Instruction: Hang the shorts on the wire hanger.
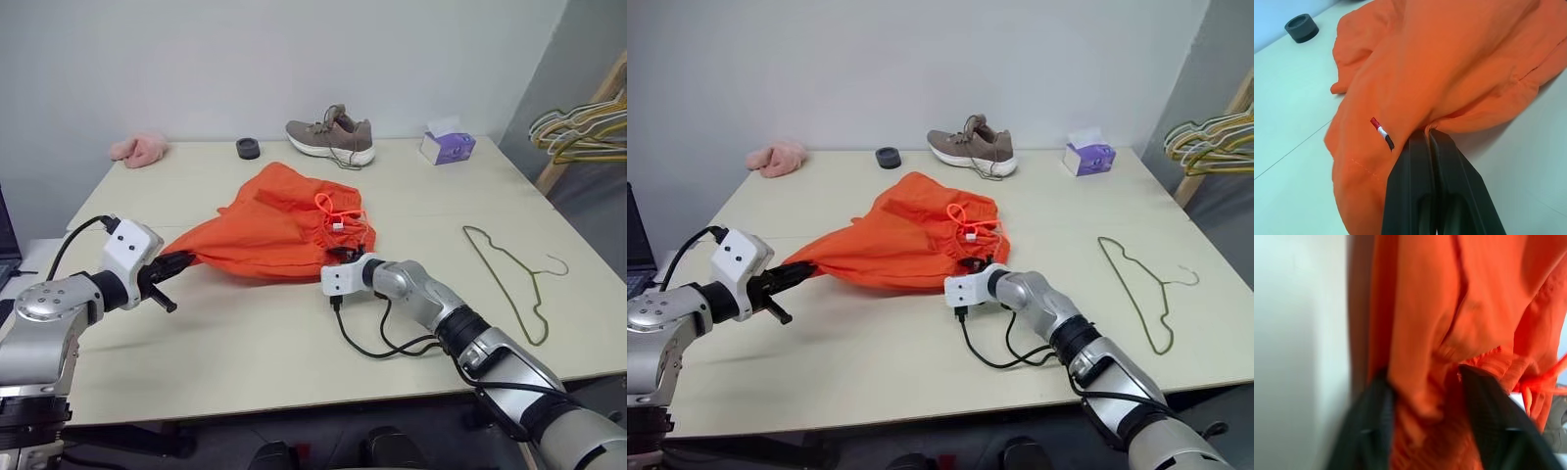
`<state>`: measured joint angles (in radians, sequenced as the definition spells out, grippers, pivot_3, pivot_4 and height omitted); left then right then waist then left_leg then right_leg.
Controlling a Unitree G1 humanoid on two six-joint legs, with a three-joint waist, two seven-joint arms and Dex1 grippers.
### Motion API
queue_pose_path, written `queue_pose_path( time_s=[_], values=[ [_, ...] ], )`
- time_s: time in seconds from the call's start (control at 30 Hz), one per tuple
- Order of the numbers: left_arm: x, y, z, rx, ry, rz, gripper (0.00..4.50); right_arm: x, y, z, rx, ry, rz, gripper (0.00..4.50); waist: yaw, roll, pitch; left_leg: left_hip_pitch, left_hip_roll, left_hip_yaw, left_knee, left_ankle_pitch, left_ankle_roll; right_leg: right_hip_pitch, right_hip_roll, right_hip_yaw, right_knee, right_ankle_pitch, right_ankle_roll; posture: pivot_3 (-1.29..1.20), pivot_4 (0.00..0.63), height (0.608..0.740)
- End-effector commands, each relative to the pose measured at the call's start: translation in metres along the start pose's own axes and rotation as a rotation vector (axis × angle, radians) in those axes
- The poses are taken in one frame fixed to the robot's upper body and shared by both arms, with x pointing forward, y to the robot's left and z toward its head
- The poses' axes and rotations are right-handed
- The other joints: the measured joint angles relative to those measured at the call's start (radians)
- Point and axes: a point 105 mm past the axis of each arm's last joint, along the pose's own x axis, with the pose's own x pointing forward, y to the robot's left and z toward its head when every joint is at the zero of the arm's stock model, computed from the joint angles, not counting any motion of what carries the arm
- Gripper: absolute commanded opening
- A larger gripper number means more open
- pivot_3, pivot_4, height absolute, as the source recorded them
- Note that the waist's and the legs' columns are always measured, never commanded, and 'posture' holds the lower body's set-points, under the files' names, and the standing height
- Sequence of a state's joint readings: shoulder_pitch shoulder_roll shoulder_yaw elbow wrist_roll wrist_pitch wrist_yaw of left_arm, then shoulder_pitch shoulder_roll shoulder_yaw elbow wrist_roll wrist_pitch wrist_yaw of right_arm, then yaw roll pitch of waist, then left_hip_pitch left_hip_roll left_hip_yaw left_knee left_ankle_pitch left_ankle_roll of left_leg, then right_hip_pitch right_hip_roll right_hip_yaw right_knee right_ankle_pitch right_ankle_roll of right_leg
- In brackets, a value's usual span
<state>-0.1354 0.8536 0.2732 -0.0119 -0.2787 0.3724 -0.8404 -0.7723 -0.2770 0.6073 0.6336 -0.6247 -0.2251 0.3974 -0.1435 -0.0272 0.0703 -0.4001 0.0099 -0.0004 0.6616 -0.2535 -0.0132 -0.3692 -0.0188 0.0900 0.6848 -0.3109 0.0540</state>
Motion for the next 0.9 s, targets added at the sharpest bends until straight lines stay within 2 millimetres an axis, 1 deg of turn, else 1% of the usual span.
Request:
queue_pose_path(
  time_s=[0.03, 0.1, 0.27, 0.33, 0.37, 0.43, 0.5, 0.57, 0.63, 0.67, 0.73, 0.77, 0.8, 0.83, 0.87, 0.9],
  values=[
    [-0.002, 0.003, 0.004, 0.067, 0.008, -0.009, 0.00, -0.017, -0.037, 0.006, -0.047, -0.065, -0.065, 0.62, -0.001, 0.000, 0.000, 0.000, 0.000, 0.000, 0.000, 0.000, 0.000, 0.000, 0.000, 0.000, 0.001, 0.000, 0.000, -0.08, 0.026, 0.740],
    [0.000, -0.006, -0.002, 0.090, 0.039, -0.066, 0.00, -0.030, -0.045, 0.004, -0.068, -0.080, -0.058, 0.02, -0.001, 0.000, 0.000, 0.000, 0.000, 0.001, 0.000, 0.000, 0.000, 0.001, 0.000, 0.000, 0.002, 0.000, 0.000, -0.09, 0.026, 0.740],
    [0.002, -0.030, -0.021, 0.176, 0.126, -0.199, 0.00, -0.063, -0.059, -0.009, -0.097, -0.059, -0.030, 0.02, -0.001, 0.000, 0.000, 0.000, 0.000, 0.001, 0.000, 0.000, 0.000, 0.001, 0.000, 0.001, 0.002, 0.000, 0.000, -0.10, 0.027, 0.740],
    [0.002, -0.032, -0.023, 0.183, 0.129, -0.211, 0.00, -0.068, -0.060, -0.010, -0.093, -0.055, -0.022, 0.02, -0.001, 0.000, 0.000, 0.000, 0.000, 0.001, 0.000, 0.000, 0.000, 0.001, 0.000, 0.001, 0.002, 0.000, 0.000, -0.11, 0.027, 0.740],
    [0.003, -0.037, -0.024, 0.183, 0.130, -0.231, 0.00, -0.075, -0.057, -0.011, -0.072, -0.057, 0.006, 0.02, -0.001, 0.000, 0.000, 0.000, 0.000, 0.001, 0.000, 0.000, 0.000, 0.001, 0.000, 0.001, 0.002, 0.000, 0.000, -0.11, 0.027, 0.740],
    [0.002, -0.053, -0.027, 0.175, 0.150, -0.318, 0.00, -0.092, -0.039, -0.005, 0.020, -0.090, 0.114, 0.02, 0.001, 0.000, 0.000, 0.000, 0.001, 0.001, 0.000, 0.000, 0.000, 0.001, 0.000, 0.002, 0.002, 0.000, 0.000, -0.11, 0.027, 0.740],
    [-0.008, -0.068, -0.030, 0.152, 0.193, -0.433, 0.00, -0.108, -0.019, 0.009, 0.162, -0.146, 0.238, 0.02, 0.002, 0.000, 0.000, -0.001, 0.001, 0.000, 0.000, 0.000, 0.000, 0.002, 0.000, 0.001, 0.000, 0.000, 0.000, -0.12, 0.028, 0.740],
    [-0.021, -0.078, -0.031, 0.128, 0.240, -0.536, 0.00, -0.122, -0.007, 0.025, 0.275, -0.199, 0.335, 0.02, -0.001, 0.001, 0.000, -0.002, 0.001, 0.000, 0.000, 0.000, 0.000, 0.002, 0.000, 0.000, -0.002, 0.000, 0.000, -0.12, 0.027, 0.740],
    [-0.030, -0.077, -0.023, 0.112, 0.260, -0.582, 0.00, -0.136, -0.009, 0.041, 0.391, -0.254, 0.397, 0.02, -0.005, 0.002, 0.001, -0.003, 0.002, 0.001, 0.000, 0.000, 0.000, 0.001, 0.000, 0.001, -0.002, 0.000, 0.000, -0.12, 0.027, 0.740],
    [-0.031, -0.073, -0.015, 0.093, 0.244, -0.583, 0.00, -0.141, -0.012, 0.047, 0.425, -0.270, 0.414, 0.02, -0.005, 0.003, 0.002, -0.002, 0.002, 0.001, 0.000, 0.000, 0.000, 0.002, 0.000, 0.001, -0.001, 0.000, 0.000, -0.12, 0.026, 0.740],
    [-0.026, -0.063, 0.010, 0.048, 0.158, -0.552, 0.00, -0.148, -0.025, 0.054, 0.485, -0.297, 0.417, 0.02, -0.002, 0.005, 0.003, 0.000, 0.001, 0.000, 0.001, 0.000, 0.001, 0.004, 0.000, 0.000, -0.001, 0.000, 0.000, -0.12, 0.025, 0.740],
    [-0.024, -0.060, 0.018, 0.035, 0.128, -0.542, 0.00, -0.150, -0.030, 0.055, 0.506, -0.303, 0.416, 0.02, -0.001, 0.004, 0.003, 0.003, 0.002, 0.000, 0.001, 0.001, 0.001, 0.004, 0.000, -0.001, -0.001, -0.001, -0.001, -0.12, 0.025, 0.740],
    [-0.020, -0.053, 0.030, 0.031, 0.086, -0.517, 0.00, -0.150, -0.039, 0.056, 0.534, -0.311, 0.400, 0.02, 0.001, 0.004, 0.003, 0.004, 0.001, 0.000, 0.002, 0.001, 0.003, 0.004, 0.000, -0.002, -0.002, -0.001, -0.001, -0.12, 0.023, 0.740],
    [-0.013, -0.041, 0.042, 0.048, 0.041, -0.473, 0.00, -0.148, -0.051, 0.051, 0.566, -0.304, 0.379, 0.02, 0.004, 0.005, 0.003, 0.004, 0.001, 0.000, 0.001, 0.002, 0.004, 0.005, 0.000, -0.003, -0.003, -0.001, -0.001, -0.12, 0.019, 0.740],
    [-0.002, -0.026, 0.054, 0.077, -0.008, -0.406, 0.00, -0.142, -0.064, 0.038, 0.580, -0.270, 0.340, 0.02, 0.005, 0.005, 0.003, 0.007, 0.000, 0.000, 0.002, 0.003, 0.005, 0.007, 0.000, -0.004, -0.003, -0.001, -0.001, -0.12, 0.017, 0.740],
    [0.006, -0.016, 0.062, 0.096, -0.040, -0.362, 0.00, -0.138, -0.073, 0.028, 0.589, -0.244, 0.315, 0.02, 0.006, 0.004, 0.003, 0.007, 0.000, 0.000, 0.003, 0.003, 0.006, 0.008, 0.000, -0.005, -0.003, -0.001, 0.000, -0.12, 0.014, 0.740]
  ],
)
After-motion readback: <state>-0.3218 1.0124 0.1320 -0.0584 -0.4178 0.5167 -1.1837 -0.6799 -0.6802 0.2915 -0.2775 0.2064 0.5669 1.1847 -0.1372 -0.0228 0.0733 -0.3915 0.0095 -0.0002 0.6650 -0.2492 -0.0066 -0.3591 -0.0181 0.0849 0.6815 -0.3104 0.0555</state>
